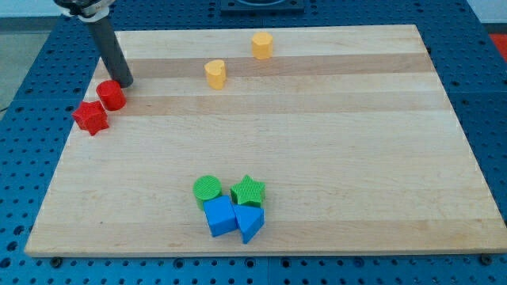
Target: Push the red circle into the red star
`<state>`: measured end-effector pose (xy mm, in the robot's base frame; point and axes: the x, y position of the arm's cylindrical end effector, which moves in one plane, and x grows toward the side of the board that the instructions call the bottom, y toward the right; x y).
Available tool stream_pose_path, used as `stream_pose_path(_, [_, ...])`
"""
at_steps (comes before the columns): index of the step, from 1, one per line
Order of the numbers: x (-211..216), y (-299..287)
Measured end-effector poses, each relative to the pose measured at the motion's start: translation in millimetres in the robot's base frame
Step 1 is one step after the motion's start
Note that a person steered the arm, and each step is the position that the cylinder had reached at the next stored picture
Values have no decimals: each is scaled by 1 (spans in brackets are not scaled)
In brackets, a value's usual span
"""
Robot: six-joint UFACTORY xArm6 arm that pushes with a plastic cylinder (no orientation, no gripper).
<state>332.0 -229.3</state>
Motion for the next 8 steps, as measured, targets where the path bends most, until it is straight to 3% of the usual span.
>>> stream_pose_path(1, [9,36])
stream_pose_path(4, [28,23])
stream_pose_path(6, [5,14])
stream_pose_path(8, [30,-5])
